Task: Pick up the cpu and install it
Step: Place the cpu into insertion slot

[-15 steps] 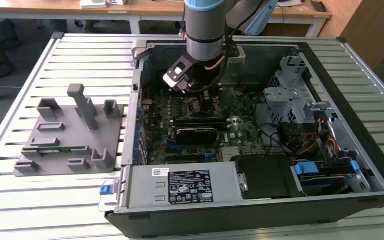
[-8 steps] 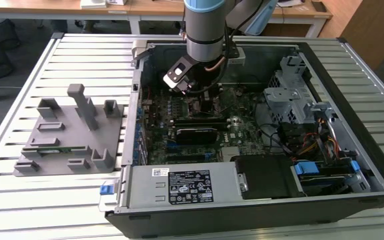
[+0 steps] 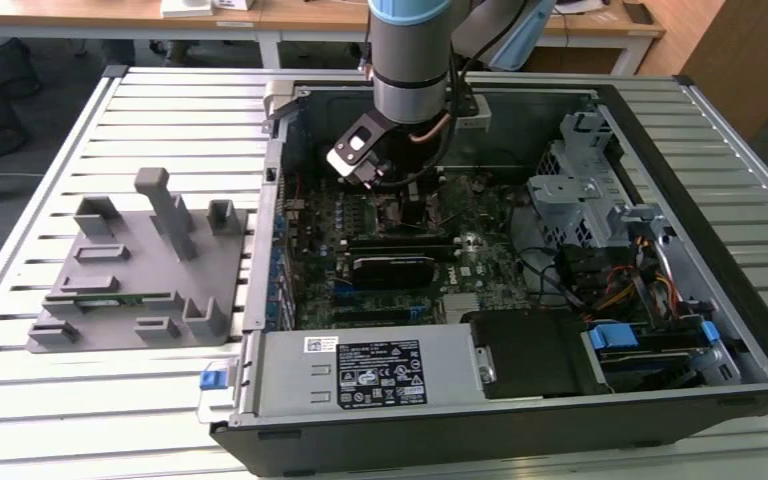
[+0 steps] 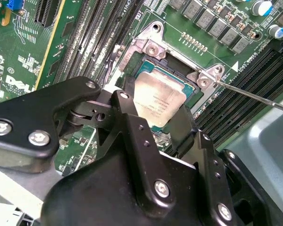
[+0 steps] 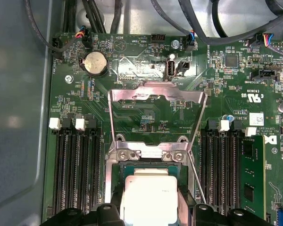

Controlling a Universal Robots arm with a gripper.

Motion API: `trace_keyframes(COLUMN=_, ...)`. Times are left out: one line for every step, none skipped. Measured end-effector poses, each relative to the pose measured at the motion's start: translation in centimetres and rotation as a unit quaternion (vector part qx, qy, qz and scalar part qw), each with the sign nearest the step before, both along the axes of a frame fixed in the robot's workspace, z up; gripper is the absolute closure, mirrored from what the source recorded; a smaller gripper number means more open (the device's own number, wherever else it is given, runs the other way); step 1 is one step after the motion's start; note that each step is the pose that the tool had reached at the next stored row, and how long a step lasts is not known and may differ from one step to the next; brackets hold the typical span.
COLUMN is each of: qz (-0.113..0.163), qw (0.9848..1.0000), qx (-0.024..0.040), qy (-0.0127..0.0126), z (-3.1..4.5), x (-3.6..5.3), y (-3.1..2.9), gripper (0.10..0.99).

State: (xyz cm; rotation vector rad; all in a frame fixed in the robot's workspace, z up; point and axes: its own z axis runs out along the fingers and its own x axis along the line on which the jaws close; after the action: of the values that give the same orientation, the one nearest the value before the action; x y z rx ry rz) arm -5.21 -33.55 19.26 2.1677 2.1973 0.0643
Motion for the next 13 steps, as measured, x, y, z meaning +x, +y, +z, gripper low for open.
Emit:
trace_keyframes(qz=0.000, qw=1.0000, qx=0.0000, qy=0.0000, z=0.00, x=0.00, y=0.00, gripper=0.553)
trace_keyframes(qz=0.000, qw=1.0000, qx=0.0000, qy=0.0000, z=0.00, x=0.01, y=0.00, gripper=0.553)
trace_keyframes(qz=0.000, qw=1.0000, qx=0.0003, qy=-0.0003, z=-0.03, x=0.02, y=0.01, gripper=0.541)
trace_keyframes(qz=0.000, qw=1.0000, qx=0.0004, qy=-0.0003, z=-0.04, x=0.02, y=0.01, gripper=0.541)
trace_keyframes(qz=0.000, qw=1.0000, qx=0.0003, qy=-0.0002, z=-0.03, x=0.02, y=0.01, gripper=0.541)
trace_keyframes(qz=0.000, qw=1.0000, qx=0.0002, qy=-0.0001, z=-0.02, x=0.02, y=0.01, gripper=0.482)
trace_keyframes(qz=0.000, qw=1.0000, qx=0.0000, qy=0.0000, z=-0.01, x=0.02, y=0.00, gripper=0.482)
trace_keyframes(qz=0.000, qw=1.0000, qx=0.0000, qy=0.0000, z=-0.01, x=0.02, y=0.00, gripper=0.482)
trace_keyframes(qz=0.000, qw=1.0000, qx=-0.0001, qy=0.0001, z=0.04, x=0.02, y=0.00, gripper=0.482)
trace_keyframes(qz=0.000, qw=1.0000, qx=0.0000, qy=0.0000, z=0.12, x=0.02, y=0.00, gripper=0.482)
trace_keyframes(qz=0.000, qw=1.0000, qx=0.0001, qy=0.0000, z=0.23, x=0.02, y=0.00, gripper=0.482)
trace_keyframes(qz=0.000, qw=1.0000, qx=0.0001, qy=0.0000, z=0.40, x=0.02, y=0.00, gripper=0.482)
trace_keyframes(qz=0.000, qw=1.0000, qx=0.0001, qy=0.0000, z=0.61, x=0.02, y=0.00, gripper=0.482)
